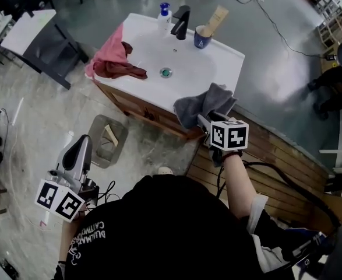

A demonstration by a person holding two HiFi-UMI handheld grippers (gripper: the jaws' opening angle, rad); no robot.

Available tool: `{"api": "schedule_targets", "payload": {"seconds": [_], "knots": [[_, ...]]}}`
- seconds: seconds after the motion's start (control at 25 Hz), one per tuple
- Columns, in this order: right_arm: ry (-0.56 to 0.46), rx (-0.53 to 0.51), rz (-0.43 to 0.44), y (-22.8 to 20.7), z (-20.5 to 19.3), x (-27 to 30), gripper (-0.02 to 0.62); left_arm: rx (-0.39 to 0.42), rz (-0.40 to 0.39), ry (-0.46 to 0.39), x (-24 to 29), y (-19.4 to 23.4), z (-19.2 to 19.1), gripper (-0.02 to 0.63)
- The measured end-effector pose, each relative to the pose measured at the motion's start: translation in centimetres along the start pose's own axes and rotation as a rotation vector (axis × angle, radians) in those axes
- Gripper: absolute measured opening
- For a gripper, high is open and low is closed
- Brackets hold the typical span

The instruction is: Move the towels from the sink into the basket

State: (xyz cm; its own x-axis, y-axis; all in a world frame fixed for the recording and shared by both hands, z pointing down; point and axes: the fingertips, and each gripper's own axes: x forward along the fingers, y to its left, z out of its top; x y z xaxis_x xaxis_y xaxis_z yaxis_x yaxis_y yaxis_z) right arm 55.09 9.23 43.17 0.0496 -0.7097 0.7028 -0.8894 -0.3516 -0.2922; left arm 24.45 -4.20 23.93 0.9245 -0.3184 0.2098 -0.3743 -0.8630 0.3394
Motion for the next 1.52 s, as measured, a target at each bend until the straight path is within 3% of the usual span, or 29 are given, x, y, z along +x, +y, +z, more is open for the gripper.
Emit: {"api": "schedule_targets", "payload": {"seconds": [0.16,0.32,0.52,0.76,0.96,1.24,1.52], "knots": [[0.024,-0.035,-0.022,0.1,-0.2,0.8,0.111,-0.014,0.008,0.001,0.2,0.3,-0.3,0.002],[0.012,-0.077,-0.018,0.2,0.1,0.8,0.091,-0.028,-0.006,0.013,1.0,0.3,-1.0,0.002],[-0.086,-0.085,-0.032,-0.5,1.6,-0.8,0.067,0.007,-0.051,0.035,2.4,-0.8,-1.2,0.002],[-0.240,-0.087,-0.119,-1.6,3.9,-4.8,0.058,0.049,-0.111,0.037,3.3,-2.4,-1.0,0.002],[-0.313,-0.153,-0.153,-1.0,5.7,-9.2,0.057,0.140,-0.158,0.044,4.4,-4.0,-1.2,0.002],[-0.432,-0.258,-0.172,2.3,7.1,-16.3,0.055,0.117,-0.238,-0.021,4.2,-5.7,0.1,0.002],[-0.509,-0.242,-0.159,7.2,6.2,-20.4,0.055,0.080,-0.234,-0.067,-1.7,-4.8,0.5,0.002]]}}
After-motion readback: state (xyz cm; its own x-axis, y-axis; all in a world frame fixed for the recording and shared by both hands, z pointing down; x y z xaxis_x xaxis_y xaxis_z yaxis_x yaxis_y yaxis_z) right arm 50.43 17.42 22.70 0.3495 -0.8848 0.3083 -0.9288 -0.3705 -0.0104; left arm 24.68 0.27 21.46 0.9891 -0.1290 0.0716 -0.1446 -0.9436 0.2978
